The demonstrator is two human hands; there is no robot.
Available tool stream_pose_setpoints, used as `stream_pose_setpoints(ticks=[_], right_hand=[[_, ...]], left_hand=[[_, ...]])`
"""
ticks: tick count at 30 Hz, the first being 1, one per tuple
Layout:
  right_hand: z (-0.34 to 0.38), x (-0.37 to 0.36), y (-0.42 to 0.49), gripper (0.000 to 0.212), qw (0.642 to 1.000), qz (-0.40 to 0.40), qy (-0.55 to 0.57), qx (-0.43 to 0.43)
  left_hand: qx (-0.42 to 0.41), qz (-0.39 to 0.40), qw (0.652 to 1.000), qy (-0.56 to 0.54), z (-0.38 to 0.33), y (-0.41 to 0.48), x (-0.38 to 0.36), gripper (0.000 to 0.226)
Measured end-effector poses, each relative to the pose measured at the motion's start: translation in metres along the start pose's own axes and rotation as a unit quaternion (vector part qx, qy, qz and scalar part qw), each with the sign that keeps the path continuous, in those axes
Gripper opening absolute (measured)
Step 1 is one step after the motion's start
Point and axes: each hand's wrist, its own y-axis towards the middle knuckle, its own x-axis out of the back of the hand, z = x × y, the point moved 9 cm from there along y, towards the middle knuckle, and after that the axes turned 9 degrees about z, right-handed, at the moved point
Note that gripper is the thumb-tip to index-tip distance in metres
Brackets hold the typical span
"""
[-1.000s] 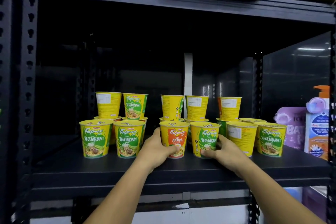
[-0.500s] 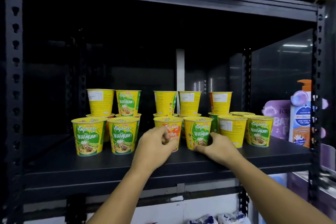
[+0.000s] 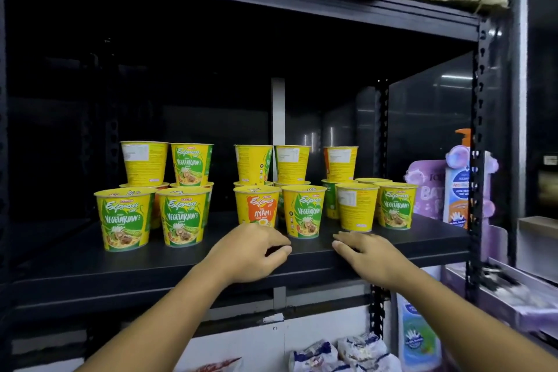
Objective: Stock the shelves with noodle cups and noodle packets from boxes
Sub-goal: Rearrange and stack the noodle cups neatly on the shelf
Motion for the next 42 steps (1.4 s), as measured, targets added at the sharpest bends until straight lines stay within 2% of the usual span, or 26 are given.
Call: stream_pose_setpoints(ticks=[7,13,16,21,25,30,33,37,40,42], right_hand=[[-0.041,0.013,-0.017,0.042,0.999,0.003,0.004,-0.051],[-0.085,0.022,-0.019,0.045,0.995,-0.014,0.021,-0.095],[-0.109,0.027,-0.017,0.046,0.992,-0.013,0.018,-0.121],[-0.148,0.038,-0.013,0.048,0.988,0.001,-0.02,-0.152],[-0.173,0.047,-0.003,0.054,0.987,0.038,-0.042,-0.153],[-0.198,0.053,0.016,0.077,0.985,0.11,-0.005,-0.13],[-0.203,0.057,0.028,0.085,0.982,0.157,0.008,-0.105],[-0.207,0.055,0.041,0.081,0.977,0.2,0.008,-0.066],[-0.209,0.053,0.045,0.077,0.98,0.194,0.038,-0.037],[-0.209,0.051,0.045,0.075,0.98,0.192,0.048,-0.019]], left_hand=[[-0.052,0.018,0.998,-0.012,-0.033,0.027,-0.015,0.033],[-0.062,0.052,0.996,-0.046,-0.078,0.073,-0.038,0.037],[-0.023,0.077,0.995,-0.052,-0.083,0.1,-0.055,0.047],[0.043,0.112,0.991,-0.061,-0.091,0.135,-0.067,0.044],[0.118,0.103,0.984,-0.081,-0.081,0.152,-0.076,0.052],[0.196,0.037,0.975,-0.098,-0.066,0.152,-0.073,0.04],[0.23,0.024,0.969,-0.09,-0.062,0.144,-0.07,0.037],[0.247,0.043,0.966,-0.061,-0.065,0.136,-0.072,0.043],[0.267,0.05,0.96,-0.059,-0.069,0.135,-0.069,0.045],[0.294,0.043,0.951,-0.086,-0.067,0.137,-0.067,0.055]])
